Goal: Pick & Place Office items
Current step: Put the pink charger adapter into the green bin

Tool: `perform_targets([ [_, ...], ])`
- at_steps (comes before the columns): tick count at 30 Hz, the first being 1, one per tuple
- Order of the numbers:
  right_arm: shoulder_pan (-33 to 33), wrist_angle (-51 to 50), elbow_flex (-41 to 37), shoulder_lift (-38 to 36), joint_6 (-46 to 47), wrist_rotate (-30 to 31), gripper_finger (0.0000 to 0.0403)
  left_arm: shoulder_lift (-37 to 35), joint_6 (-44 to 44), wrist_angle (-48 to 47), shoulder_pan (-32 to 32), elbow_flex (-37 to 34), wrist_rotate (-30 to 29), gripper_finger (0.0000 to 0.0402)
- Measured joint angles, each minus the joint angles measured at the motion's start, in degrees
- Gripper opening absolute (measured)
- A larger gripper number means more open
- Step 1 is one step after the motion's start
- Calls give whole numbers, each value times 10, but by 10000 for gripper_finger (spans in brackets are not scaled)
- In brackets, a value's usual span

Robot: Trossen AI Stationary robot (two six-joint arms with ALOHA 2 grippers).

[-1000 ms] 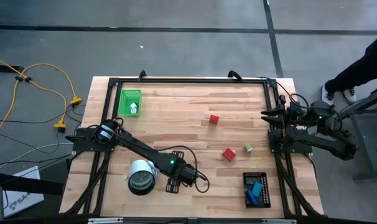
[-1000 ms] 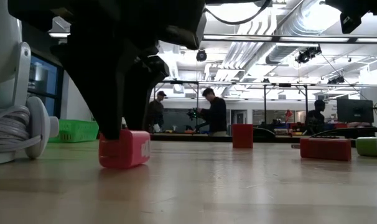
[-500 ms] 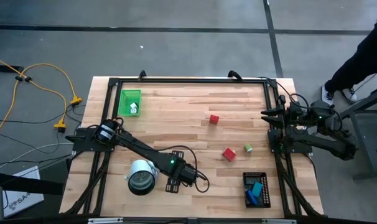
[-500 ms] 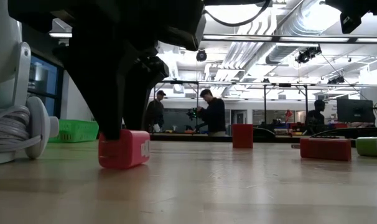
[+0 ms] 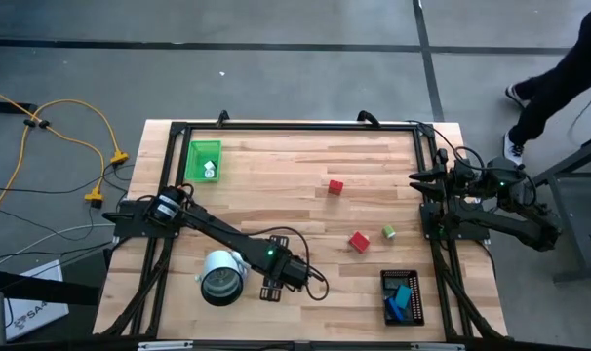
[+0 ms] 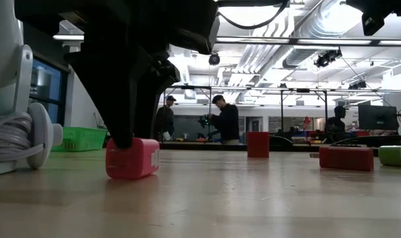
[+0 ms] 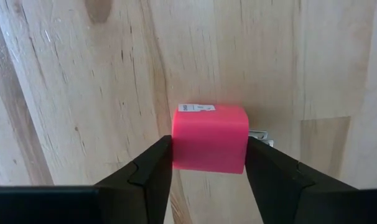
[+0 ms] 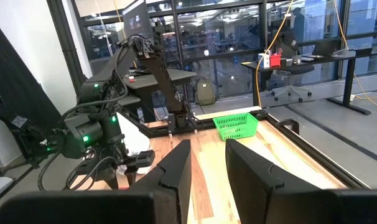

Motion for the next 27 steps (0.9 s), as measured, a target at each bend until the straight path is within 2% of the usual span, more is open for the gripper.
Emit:
perform_targets([
  [18,0,0,0,0,0,0,87,0,7,-2,0,10,0,172],
  [27,0,0,0,0,0,0,87,0,25,-26,9,39,1,171],
])
